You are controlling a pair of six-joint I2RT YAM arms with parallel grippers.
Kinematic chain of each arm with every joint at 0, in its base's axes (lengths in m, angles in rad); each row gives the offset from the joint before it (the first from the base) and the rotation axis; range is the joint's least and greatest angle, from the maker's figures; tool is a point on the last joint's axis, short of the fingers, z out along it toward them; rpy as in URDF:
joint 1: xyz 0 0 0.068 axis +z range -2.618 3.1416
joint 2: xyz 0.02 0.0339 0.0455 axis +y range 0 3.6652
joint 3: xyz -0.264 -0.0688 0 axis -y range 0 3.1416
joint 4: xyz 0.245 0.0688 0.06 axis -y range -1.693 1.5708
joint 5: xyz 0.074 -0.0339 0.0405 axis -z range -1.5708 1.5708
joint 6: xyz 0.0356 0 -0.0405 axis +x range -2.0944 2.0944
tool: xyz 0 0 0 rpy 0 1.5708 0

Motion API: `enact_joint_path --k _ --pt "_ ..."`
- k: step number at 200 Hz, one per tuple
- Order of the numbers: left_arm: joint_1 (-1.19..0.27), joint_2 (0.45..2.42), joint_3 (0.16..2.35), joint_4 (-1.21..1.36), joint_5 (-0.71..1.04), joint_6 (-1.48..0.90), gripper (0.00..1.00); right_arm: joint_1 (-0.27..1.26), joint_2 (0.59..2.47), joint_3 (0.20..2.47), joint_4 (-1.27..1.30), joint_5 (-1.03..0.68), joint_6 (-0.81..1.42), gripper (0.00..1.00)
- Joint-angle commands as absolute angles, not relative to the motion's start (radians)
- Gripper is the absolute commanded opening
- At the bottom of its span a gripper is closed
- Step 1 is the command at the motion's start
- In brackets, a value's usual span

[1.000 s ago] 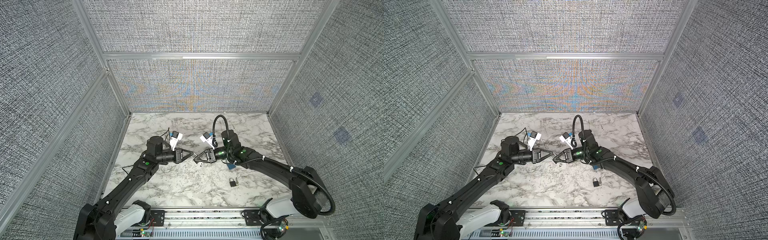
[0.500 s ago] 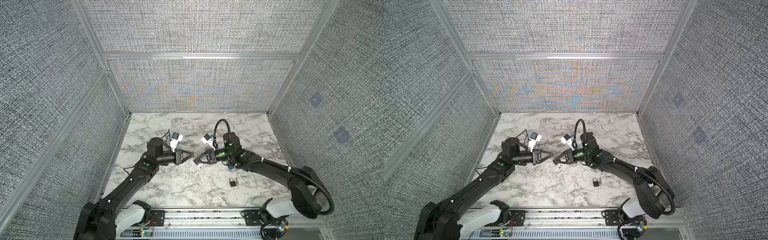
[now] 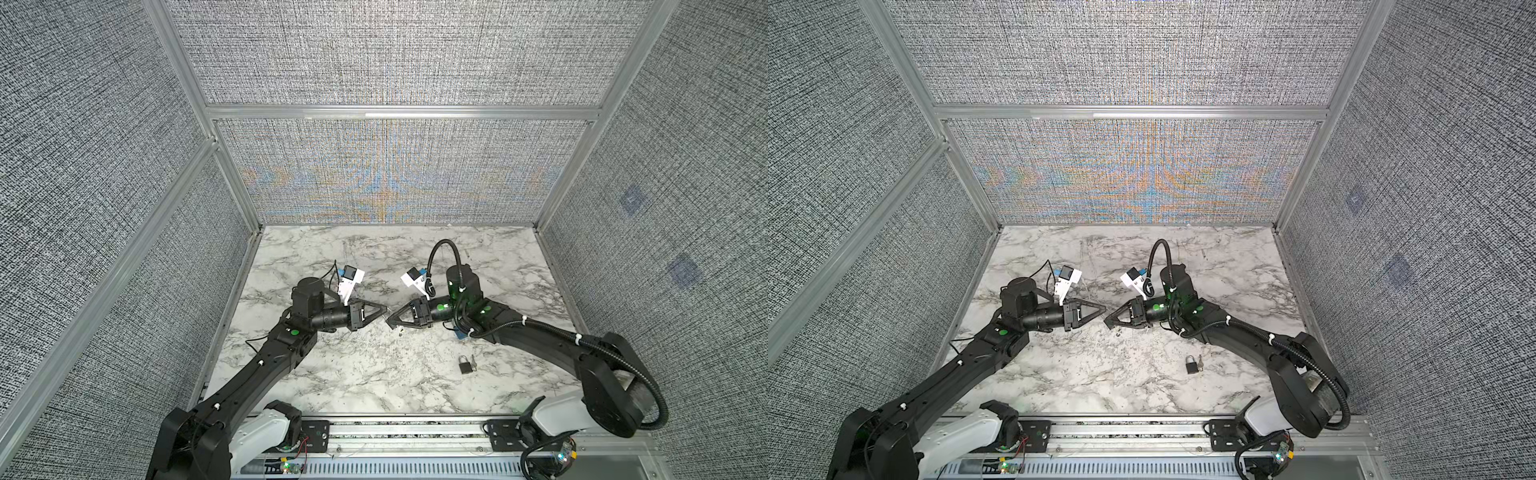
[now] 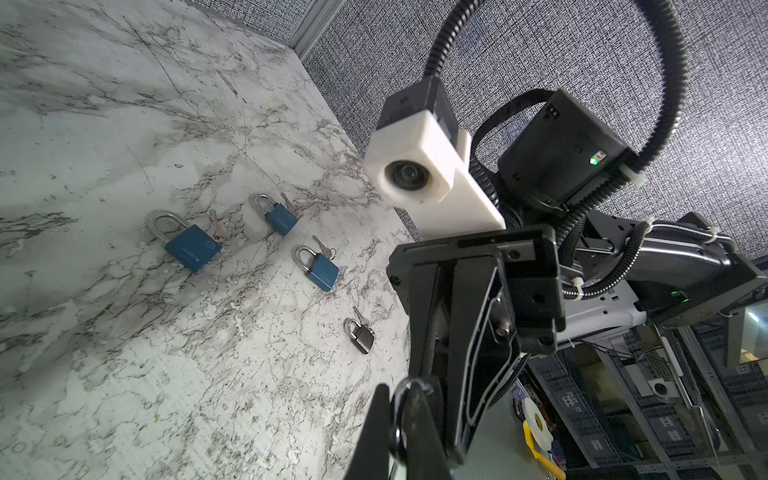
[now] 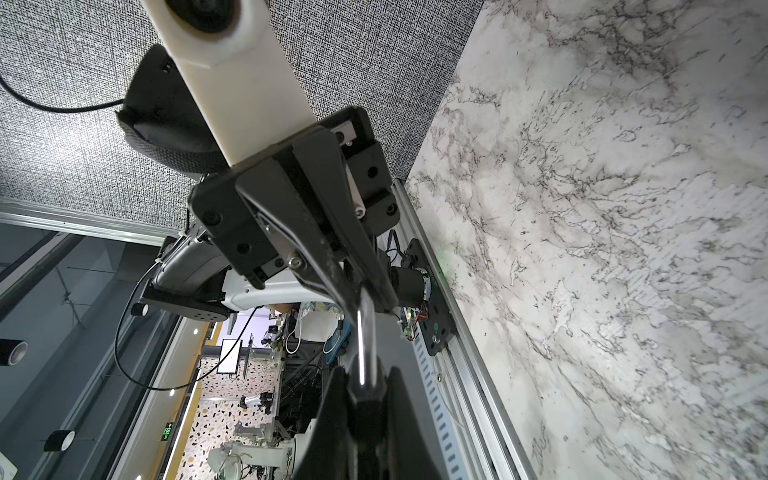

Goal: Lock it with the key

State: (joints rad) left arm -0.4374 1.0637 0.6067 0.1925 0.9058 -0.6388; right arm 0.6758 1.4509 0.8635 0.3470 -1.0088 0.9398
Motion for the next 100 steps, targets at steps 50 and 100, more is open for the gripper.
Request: enact_joint_path --k 50,100 --pt "-0.453 1.031 0.570 0.163 0.888 -0.654 0.00 0.685 1.460 0.905 0.500 -1.022 0.937 0.00" --pt "-0.468 1.006 0.543 0.194 0.901 -0.685 0.00 0.684 1.470 0.958 0.410 -0.972 0.874 0.00"
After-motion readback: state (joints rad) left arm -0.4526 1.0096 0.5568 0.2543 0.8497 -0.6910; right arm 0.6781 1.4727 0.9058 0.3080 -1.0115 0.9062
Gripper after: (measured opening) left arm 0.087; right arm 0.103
